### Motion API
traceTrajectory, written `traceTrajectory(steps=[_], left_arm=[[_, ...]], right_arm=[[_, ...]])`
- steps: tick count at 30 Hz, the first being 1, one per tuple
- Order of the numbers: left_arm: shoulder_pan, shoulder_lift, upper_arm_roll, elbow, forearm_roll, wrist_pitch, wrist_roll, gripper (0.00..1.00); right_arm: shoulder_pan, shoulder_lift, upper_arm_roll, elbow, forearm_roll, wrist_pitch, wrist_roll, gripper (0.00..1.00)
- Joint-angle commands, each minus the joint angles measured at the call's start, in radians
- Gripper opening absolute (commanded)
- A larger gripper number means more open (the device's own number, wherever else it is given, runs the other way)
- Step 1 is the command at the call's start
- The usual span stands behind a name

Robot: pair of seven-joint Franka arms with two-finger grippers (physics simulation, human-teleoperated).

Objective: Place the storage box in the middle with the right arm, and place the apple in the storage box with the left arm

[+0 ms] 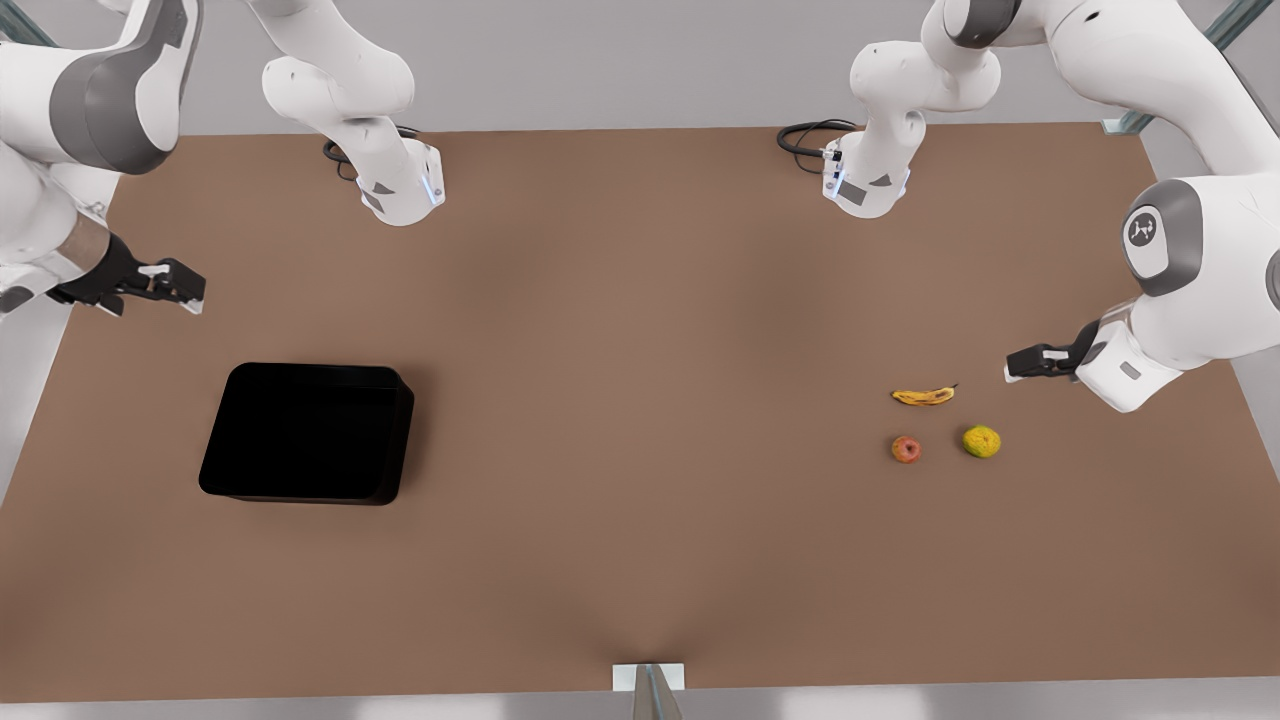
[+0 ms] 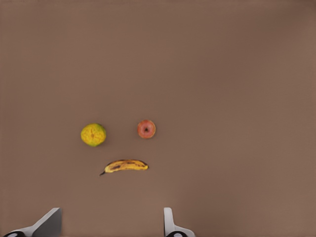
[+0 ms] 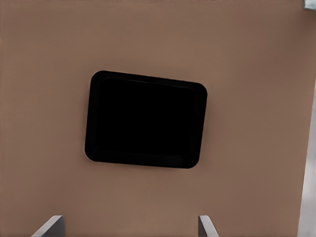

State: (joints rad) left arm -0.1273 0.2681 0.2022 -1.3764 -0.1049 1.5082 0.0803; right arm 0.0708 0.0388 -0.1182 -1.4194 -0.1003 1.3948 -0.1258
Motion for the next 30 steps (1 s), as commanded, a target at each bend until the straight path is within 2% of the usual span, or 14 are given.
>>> traceTrajectory(steps=[1, 3, 6, 7, 8, 9, 14, 19, 30], left_arm=[[0.000, -0.001, 0.000, 0.000, 0.001, 0.007, 0.027, 1.00], [0.000, -0.001, 0.000, 0.000, 0.001, 0.007, 0.027, 1.00], [0.000, -0.001, -0.001, 0.000, 0.001, 0.006, 0.027, 1.00], [0.000, -0.001, -0.001, 0.000, -0.001, 0.006, 0.027, 1.00], [0.000, -0.001, -0.001, 0.000, 0.001, 0.006, 0.027, 1.00], [0.000, -0.001, -0.001, 0.000, 0.001, 0.006, 0.027, 1.00], [0.000, -0.001, -0.001, 0.000, -0.001, 0.003, 0.027, 1.00], [0.000, -0.001, -0.001, 0.000, 0.001, 0.003, 0.027, 1.00], [0.000, -0.001, -0.003, -0.001, -0.001, 0.003, 0.029, 1.00]], right_arm=[[-0.003, 0.000, -0.001, 0.000, 0.001, 0.016, -0.028, 1.00], [-0.009, 0.030, -0.005, 0.008, -0.002, 0.020, -0.037, 1.00], [-0.153, 0.237, -0.020, 0.029, -0.015, 0.041, -0.118, 1.00], [-0.207, 0.273, -0.053, 0.022, -0.006, 0.174, -0.253, 1.00], [-0.204, 0.302, -0.107, 0.011, 0.001, 0.237, -0.330, 1.00], [-0.206, 0.317, -0.110, -0.003, 0.002, 0.259, -0.330, 1.00], [-0.197, 0.279, -0.126, -0.355, 0.139, 0.665, -0.321, 1.00], [-0.192, 0.273, -0.141, -0.573, 0.208, 0.973, -0.295, 1.00], [-0.193, 0.432, -0.181, -0.559, 0.211, 0.989, -0.295, 1.00]])
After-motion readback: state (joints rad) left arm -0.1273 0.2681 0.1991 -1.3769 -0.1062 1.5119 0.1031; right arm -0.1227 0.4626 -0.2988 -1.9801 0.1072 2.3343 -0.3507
